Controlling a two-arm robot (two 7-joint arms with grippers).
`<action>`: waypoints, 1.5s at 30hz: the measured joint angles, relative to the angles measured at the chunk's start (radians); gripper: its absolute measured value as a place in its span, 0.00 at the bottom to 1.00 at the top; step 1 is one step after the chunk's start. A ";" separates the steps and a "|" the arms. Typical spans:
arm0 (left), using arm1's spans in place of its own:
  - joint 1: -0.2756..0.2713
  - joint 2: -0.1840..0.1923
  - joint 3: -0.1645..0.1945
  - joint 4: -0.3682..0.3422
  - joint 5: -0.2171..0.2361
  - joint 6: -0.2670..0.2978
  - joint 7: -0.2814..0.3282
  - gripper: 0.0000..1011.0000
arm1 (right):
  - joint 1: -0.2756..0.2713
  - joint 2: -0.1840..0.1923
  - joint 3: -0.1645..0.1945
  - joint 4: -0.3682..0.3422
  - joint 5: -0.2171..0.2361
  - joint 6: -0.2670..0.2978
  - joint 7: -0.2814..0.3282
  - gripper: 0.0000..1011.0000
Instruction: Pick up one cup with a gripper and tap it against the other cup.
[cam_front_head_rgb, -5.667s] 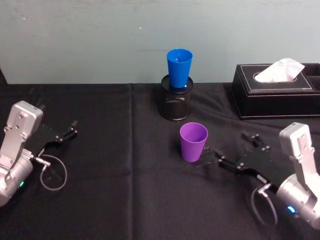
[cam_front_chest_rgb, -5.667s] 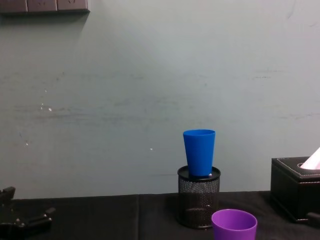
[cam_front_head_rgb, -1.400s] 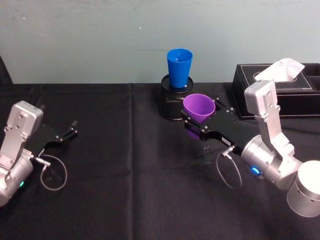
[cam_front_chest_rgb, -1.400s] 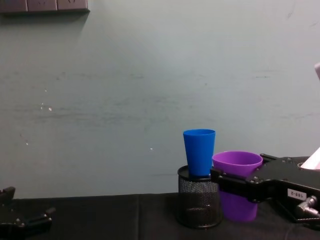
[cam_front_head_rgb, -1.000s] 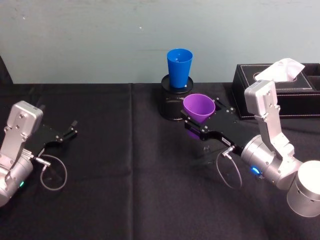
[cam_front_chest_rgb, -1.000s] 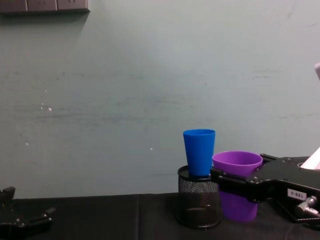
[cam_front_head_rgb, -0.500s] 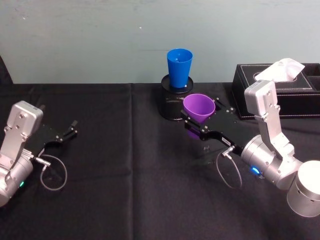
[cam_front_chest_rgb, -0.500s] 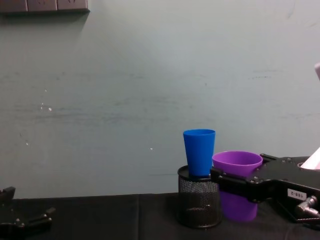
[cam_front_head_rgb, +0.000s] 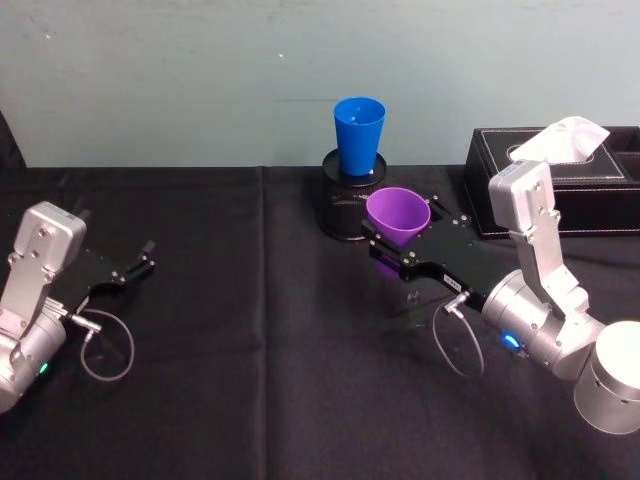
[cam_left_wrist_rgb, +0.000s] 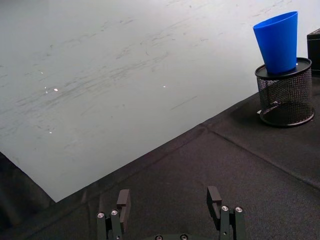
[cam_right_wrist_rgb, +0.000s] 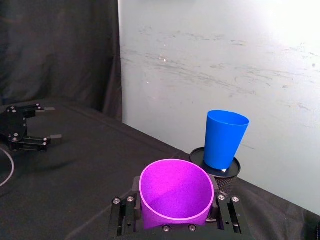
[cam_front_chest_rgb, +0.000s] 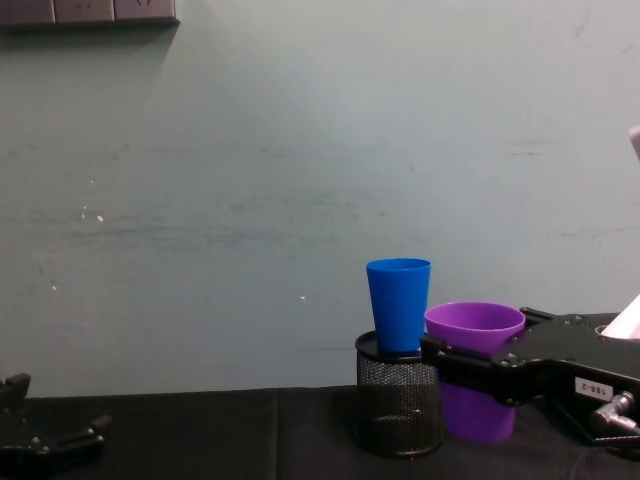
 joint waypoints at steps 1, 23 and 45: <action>0.000 0.000 0.000 0.000 0.000 0.000 0.000 0.99 | 0.000 0.000 0.000 0.000 0.000 0.000 0.000 0.73; 0.000 0.000 0.000 0.000 0.000 0.000 0.000 0.99 | 0.000 0.000 0.000 0.000 0.000 0.000 0.000 0.73; 0.000 0.000 0.000 0.000 0.000 0.000 0.000 0.99 | 0.000 0.000 0.000 0.000 0.000 0.000 0.000 0.73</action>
